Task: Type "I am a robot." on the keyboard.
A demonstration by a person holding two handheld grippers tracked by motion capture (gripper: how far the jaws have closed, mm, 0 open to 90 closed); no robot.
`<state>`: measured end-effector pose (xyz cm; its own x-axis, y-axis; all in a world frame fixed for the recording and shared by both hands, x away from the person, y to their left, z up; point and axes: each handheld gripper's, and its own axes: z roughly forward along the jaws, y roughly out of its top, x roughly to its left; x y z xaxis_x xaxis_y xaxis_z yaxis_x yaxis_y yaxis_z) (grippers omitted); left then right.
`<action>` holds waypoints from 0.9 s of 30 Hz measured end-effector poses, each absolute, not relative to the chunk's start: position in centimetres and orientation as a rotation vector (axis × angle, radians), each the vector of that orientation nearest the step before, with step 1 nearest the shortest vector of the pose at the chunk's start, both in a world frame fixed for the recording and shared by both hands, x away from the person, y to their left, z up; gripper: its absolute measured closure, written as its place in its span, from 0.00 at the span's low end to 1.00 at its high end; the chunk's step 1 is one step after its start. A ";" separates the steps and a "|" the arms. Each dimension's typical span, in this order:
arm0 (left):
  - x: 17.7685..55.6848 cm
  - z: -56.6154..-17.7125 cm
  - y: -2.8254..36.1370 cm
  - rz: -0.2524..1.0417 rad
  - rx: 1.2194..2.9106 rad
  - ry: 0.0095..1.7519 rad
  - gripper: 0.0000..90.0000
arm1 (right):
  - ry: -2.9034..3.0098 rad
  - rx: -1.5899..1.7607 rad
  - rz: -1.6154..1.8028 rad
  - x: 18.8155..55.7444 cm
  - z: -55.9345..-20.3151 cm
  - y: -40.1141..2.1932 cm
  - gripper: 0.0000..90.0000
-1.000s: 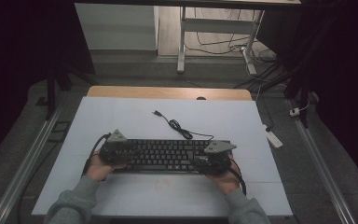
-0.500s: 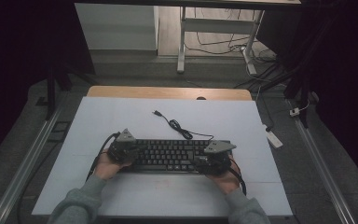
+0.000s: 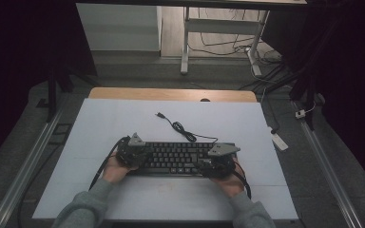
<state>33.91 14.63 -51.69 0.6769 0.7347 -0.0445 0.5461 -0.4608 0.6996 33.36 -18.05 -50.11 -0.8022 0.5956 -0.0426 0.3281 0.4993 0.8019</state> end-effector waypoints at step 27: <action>33.4 -50.6 15.8 0.343 2.089 0.980 0.75 | 2.413 0.778 1.207 33.4 -49.9 -18.4 0.45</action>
